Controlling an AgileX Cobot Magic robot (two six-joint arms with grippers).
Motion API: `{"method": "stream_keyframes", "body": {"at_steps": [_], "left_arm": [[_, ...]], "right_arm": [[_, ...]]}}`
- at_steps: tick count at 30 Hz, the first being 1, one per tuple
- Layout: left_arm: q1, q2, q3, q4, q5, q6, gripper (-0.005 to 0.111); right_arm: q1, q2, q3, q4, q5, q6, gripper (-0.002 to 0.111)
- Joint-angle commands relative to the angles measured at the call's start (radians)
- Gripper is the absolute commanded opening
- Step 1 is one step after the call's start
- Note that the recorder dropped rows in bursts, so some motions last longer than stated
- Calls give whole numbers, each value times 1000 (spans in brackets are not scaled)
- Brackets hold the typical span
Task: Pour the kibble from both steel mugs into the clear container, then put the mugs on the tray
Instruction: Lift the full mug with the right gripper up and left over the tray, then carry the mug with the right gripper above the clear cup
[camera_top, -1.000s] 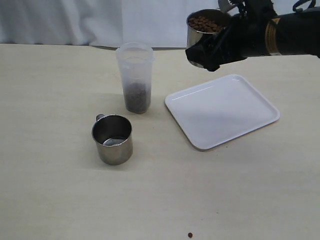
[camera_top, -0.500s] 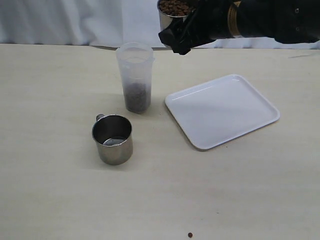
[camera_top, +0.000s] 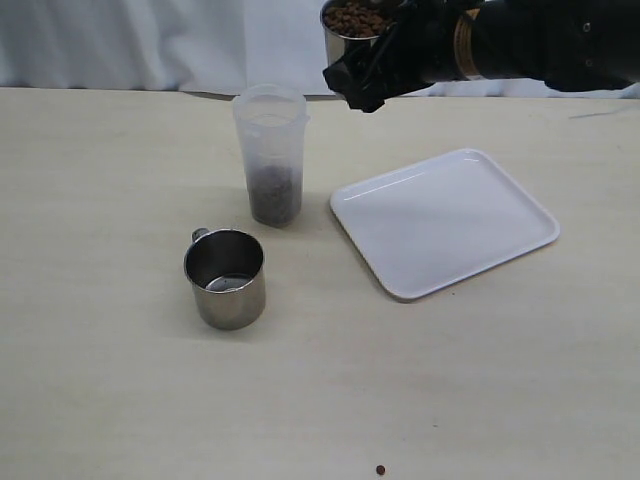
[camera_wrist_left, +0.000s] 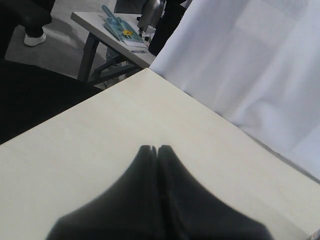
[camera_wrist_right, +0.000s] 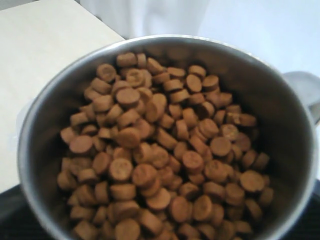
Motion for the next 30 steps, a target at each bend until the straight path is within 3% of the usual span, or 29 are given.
{"method": "stream_keyframes", "body": {"at_steps": [1, 16, 21, 30], "left_arm": [[-3, -3, 2, -5, -3, -3, 0], [-3, -3, 2, -5, -3, -3, 0], [-3, -3, 2, -5, -3, -3, 0], [-3, -3, 2, -5, -3, -3, 0]], "right_arm": [[0, -9, -9, 12, -8, -1, 5], [-15, -11, -9, 12, -46, -37, 5], [-24, -11, 18, 254, -48, -328, 5], [-22, -11, 83, 799, 171, -1051, 5]]}}
